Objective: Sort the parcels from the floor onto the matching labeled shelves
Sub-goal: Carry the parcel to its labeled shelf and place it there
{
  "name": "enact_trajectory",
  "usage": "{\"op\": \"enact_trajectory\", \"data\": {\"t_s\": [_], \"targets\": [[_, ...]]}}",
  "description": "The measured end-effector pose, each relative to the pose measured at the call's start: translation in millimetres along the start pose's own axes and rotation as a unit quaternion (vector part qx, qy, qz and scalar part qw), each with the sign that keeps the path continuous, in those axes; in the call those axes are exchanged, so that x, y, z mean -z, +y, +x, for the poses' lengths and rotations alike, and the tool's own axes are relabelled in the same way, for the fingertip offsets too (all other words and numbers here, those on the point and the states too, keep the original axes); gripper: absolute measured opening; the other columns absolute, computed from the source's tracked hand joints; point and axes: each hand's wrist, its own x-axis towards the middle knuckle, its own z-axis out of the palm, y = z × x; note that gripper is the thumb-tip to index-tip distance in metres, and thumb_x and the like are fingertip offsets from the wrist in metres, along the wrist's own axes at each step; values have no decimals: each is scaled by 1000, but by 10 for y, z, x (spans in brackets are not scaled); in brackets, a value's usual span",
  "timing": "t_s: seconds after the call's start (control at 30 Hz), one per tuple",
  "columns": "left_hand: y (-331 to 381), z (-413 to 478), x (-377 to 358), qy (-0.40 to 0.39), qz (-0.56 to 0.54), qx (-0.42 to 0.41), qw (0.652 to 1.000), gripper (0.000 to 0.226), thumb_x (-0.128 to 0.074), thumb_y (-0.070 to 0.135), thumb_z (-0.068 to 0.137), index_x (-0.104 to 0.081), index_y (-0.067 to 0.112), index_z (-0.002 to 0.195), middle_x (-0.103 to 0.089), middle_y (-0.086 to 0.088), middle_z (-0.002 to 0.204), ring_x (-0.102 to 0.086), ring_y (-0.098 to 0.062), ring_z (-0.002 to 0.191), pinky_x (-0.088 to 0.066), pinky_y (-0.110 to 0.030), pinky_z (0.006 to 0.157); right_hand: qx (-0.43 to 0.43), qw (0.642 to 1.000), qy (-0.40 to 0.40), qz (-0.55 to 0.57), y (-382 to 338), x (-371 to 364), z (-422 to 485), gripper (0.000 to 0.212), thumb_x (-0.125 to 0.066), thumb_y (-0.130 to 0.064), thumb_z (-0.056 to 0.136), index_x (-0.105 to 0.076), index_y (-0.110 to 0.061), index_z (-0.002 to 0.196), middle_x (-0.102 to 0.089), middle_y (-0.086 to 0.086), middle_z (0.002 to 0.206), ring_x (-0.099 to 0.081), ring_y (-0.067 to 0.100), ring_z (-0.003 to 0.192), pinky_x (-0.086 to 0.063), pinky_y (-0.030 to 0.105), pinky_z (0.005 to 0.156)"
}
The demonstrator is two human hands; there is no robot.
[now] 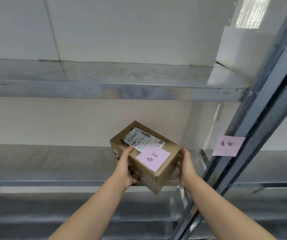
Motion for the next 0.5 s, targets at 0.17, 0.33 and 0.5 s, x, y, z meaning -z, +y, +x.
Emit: {"op": "enact_trajectory", "data": {"t_s": [0.17,0.33,0.5], "targets": [[-142,46,-200,51,-63,-51,995,102,-81,53,48,-29,41,136,-61,-7,121,-61,-33,105,-49,-67,74,-33,996,-80,7,156,-15,23,61,-44,-68,83,-54,-26,126,-69,2,112,-60,26,113,-45,48,99],[-247,60,-287,33,-69,-47,996,103,-83,48,52,-26,39,137,-60,-10,124,-59,-36,108,-53,-62,68,-45,995,-90,-30,78,99,122,85,-61,-75,62,-48,-30,132,-67,9,121,-59,33,113,-52,51,85],[-265,162,-269,1,-12,-11,1000,119,-90,54,33,-33,37,137,-64,-10,122,-61,-35,109,-53,-59,75,-30,994,-81,-67,-26,237,222,67,-56,-66,76,-48,-27,130,-66,9,112,-60,33,101,-55,48,78]]}}
